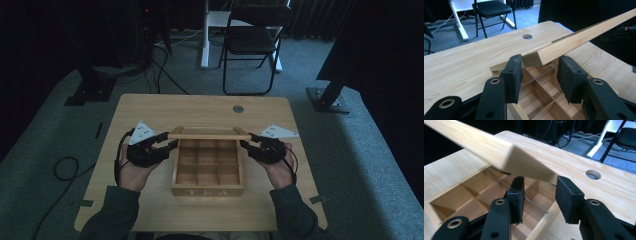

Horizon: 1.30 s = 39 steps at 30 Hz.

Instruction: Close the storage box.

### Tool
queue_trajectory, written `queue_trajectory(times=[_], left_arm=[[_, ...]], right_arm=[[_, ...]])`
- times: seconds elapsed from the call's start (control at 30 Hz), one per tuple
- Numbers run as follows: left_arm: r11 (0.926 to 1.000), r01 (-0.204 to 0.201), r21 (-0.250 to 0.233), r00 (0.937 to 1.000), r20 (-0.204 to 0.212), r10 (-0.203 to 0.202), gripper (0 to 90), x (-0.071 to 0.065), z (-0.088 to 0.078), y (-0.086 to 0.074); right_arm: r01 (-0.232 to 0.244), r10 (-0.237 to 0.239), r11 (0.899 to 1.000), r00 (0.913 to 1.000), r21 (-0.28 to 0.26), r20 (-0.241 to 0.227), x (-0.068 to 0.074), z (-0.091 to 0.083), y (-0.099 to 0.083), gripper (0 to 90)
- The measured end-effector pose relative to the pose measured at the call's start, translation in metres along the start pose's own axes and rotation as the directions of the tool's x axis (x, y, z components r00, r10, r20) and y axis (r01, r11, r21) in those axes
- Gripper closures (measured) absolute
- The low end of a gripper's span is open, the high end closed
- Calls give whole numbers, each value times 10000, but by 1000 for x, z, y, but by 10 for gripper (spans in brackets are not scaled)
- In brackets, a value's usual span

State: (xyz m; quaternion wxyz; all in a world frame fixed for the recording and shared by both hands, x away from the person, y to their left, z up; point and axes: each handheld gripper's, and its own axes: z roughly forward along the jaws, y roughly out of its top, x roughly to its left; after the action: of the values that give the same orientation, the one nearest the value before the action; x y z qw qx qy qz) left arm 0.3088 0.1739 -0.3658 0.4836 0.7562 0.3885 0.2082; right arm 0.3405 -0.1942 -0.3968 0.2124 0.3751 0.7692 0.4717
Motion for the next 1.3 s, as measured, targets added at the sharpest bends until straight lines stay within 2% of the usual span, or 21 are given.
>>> queue_trajectory(times=[0.03,0.23,0.6,0.87,1.1,1.3], left_arm=[[10000,8,-14,10000,-11,-8,553,0,0,0],[10000,-29,25,10000,-39,29,554,-2,-1,-3],[9999,-55,137,10000,-60,55,552,-6,-3,-11],[9999,-49,152,9999,-159,52,552,-9,-3,-15],[9999,-33,160,9998,-186,36,544,-10,-2,-20],[9997,65,230,9996,-283,-59,540,-10,1,-26]], right_arm=[[72,-72,9999,10000,73,63,4,-2,1,551],[-87,87,10000,10000,37,-13,8,-9,3,531],[-345,346,9993,9994,118,-19,13,-13,4,528],[-262,261,9996,9996,119,108,20,-19,4,514],[-392,391,9991,9992,188,77,22,-20,0,513],[-145,139,9996,9997,256,208,26,-22,-3,512]])
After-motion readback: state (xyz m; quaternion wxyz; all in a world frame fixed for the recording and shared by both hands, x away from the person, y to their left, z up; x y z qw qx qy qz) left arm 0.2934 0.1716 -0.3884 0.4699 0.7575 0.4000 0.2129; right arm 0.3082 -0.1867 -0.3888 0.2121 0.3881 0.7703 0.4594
